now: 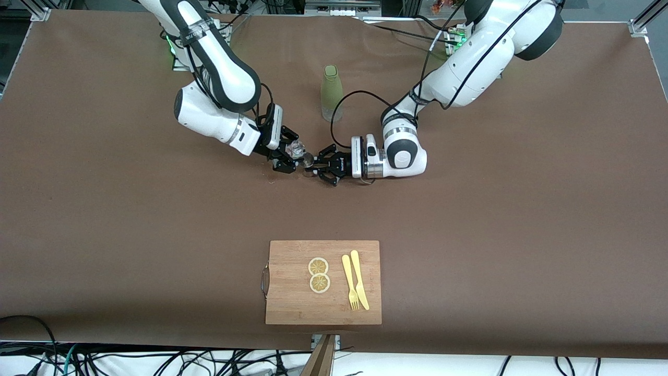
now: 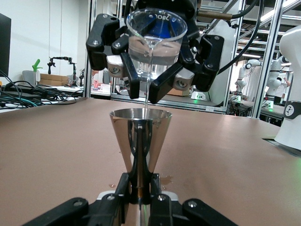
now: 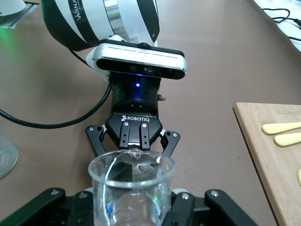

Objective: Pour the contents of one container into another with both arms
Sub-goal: 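Tilt the beaker with the right gripper, pouring liquid into the jigger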

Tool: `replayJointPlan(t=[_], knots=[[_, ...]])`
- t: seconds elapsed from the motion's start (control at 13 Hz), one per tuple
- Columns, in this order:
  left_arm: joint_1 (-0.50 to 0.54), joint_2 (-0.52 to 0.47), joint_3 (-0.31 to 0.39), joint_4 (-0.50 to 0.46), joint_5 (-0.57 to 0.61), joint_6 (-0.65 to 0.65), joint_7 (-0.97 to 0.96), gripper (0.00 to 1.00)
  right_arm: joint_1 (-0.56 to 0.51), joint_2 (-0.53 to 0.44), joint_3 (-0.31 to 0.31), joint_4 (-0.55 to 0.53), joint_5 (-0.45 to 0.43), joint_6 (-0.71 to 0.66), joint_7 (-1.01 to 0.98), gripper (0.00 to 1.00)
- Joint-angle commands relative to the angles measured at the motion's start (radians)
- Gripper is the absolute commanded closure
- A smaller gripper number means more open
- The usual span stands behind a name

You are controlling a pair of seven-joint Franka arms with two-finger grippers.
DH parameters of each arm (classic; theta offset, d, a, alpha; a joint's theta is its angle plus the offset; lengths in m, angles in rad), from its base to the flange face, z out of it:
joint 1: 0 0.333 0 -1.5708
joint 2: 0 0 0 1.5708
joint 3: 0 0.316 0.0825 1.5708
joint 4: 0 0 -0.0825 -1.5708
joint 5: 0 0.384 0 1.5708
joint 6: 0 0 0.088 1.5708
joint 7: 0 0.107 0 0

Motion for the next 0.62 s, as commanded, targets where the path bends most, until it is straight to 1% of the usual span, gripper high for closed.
replayJointPlan(t=[0.0,0.38,0.54], knots=[[-0.011,0.014,-0.001,0.018,-0.052,0.007,0.102,1.00,0.009,0.007,-0.003,0.020,-0.023,0.012,0.025,0.80],[-0.011,0.013,-0.003,0.018,-0.052,0.007,0.102,1.00,-0.003,0.001,-0.001,0.019,0.000,0.003,0.056,0.80],[-0.011,0.013,-0.001,0.018,-0.052,0.006,0.103,1.00,-0.017,-0.006,-0.003,0.014,0.008,-0.060,0.091,0.80]])
